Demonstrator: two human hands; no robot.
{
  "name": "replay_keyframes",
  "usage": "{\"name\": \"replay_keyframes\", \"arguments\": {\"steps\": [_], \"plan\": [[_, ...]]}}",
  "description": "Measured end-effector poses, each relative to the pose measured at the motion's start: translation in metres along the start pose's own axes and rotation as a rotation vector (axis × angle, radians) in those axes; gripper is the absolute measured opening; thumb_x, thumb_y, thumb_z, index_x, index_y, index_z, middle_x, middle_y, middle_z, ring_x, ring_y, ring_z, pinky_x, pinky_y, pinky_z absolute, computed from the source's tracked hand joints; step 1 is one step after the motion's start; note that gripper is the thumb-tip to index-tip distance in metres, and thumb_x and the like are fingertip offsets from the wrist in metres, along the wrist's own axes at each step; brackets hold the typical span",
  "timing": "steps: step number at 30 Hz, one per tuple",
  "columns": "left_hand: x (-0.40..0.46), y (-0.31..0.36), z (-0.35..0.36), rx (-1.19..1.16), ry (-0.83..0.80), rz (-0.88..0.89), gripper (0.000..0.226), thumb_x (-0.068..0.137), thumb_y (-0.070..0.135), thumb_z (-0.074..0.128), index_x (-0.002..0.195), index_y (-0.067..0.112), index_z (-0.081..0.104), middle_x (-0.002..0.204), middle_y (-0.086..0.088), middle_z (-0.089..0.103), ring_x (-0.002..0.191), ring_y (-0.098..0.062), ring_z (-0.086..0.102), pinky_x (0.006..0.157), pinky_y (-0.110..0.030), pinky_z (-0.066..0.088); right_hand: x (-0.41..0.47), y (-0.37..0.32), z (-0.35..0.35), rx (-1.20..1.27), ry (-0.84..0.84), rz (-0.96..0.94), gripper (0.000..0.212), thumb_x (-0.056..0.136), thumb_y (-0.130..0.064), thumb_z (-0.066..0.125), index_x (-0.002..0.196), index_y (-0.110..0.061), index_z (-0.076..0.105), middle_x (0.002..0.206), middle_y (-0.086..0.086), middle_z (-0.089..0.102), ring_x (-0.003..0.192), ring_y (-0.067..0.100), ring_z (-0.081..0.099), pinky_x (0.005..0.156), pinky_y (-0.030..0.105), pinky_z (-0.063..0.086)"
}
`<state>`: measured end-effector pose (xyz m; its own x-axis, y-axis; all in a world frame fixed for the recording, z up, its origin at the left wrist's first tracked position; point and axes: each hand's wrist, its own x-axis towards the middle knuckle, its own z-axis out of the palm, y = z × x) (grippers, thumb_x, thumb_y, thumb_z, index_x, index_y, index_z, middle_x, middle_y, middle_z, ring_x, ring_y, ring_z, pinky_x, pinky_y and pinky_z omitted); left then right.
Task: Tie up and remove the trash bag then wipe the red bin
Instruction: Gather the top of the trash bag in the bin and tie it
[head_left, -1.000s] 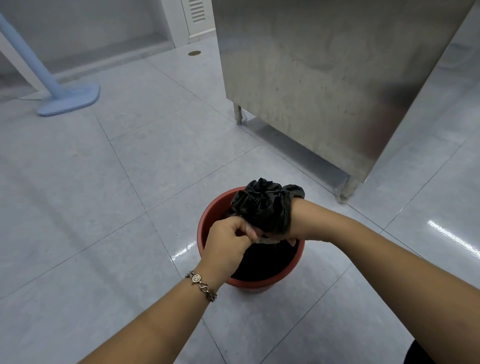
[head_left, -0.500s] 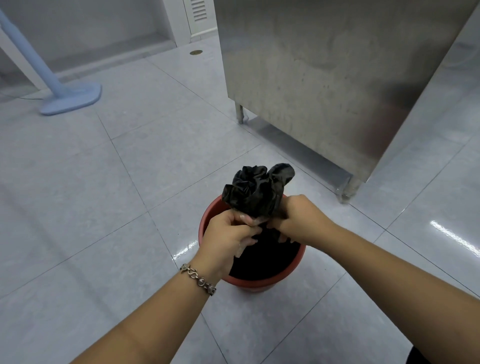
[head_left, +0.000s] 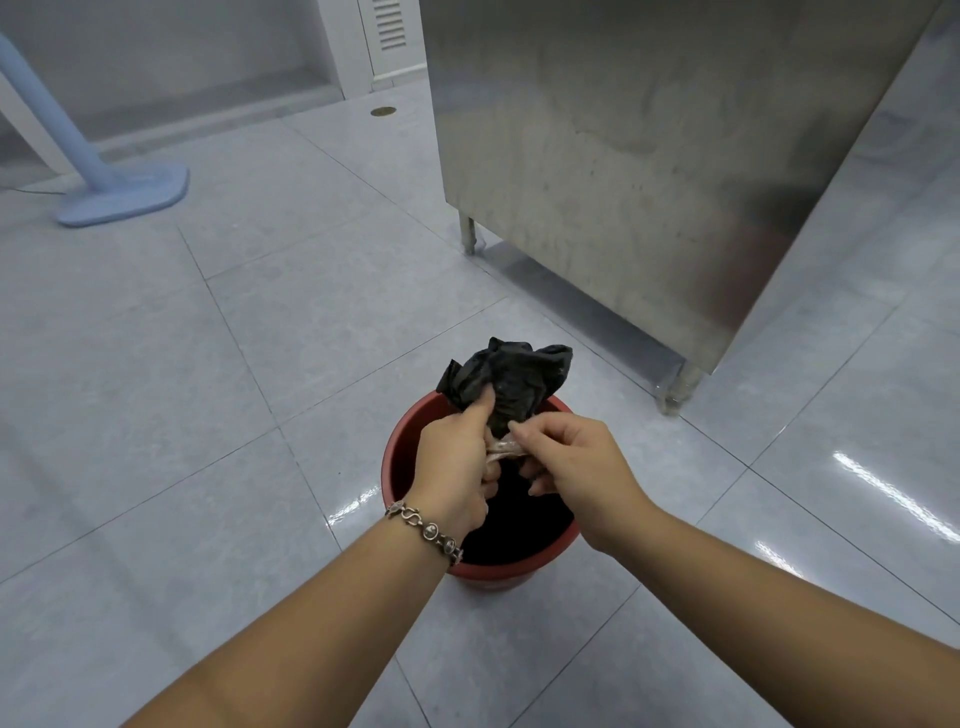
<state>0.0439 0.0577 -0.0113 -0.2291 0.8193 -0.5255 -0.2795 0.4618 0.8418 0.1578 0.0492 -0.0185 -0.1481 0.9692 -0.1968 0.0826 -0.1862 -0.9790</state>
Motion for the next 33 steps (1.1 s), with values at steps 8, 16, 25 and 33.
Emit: {"name": "replay_keyframes", "arguments": {"steps": [8,16,25,33], "plan": [[0.002,-0.003,0.001,0.103,0.06,-0.067,0.063,0.085,0.06,0.05,0.045,0.012,0.042,0.035,0.001,0.033,0.031,-0.013,0.028,0.037,-0.019,0.025,0.002,0.001,0.001,0.45,0.083,0.197,0.032,0.089,0.006,0.054,0.113,-0.015,0.046,0.083,0.006,0.072,0.045,0.009,0.046,0.043,0.021,0.036],[0.004,-0.001,0.002,0.09,0.05,-0.07,0.061,0.086,0.06,0.049,0.05,0.011,0.047,0.033,0.004,0.04,0.03,-0.01,0.032,0.033,-0.018,0.026,0.003,-0.003,-0.01,0.745,-0.18,0.399,0.019,0.073,-0.004,0.051,0.089,-0.012,0.047,0.056,0.0,0.045,0.031,0.007,0.025,0.032,0.015,0.022],[0.007,0.0,0.005,0.145,0.004,-0.055,0.063,0.089,0.058,0.044,0.052,0.009,0.052,0.033,0.003,0.045,0.028,-0.009,0.035,0.034,-0.015,0.029,0.005,-0.004,-0.005,0.256,0.005,0.192,0.014,0.1,-0.016,0.045,0.091,-0.011,0.055,0.059,0.001,0.062,0.033,0.01,0.037,0.038,0.022,0.039],[0.016,0.0,-0.009,0.233,-0.141,-0.022,0.056,0.086,0.06,0.05,0.061,0.011,0.062,0.046,0.001,0.048,0.033,-0.009,0.029,0.035,-0.019,0.023,0.002,-0.001,-0.025,-0.508,-0.05,-0.02,0.019,0.101,-0.029,0.037,0.117,-0.019,0.041,0.08,-0.001,0.062,0.048,0.013,0.058,0.049,0.026,0.053]]}}
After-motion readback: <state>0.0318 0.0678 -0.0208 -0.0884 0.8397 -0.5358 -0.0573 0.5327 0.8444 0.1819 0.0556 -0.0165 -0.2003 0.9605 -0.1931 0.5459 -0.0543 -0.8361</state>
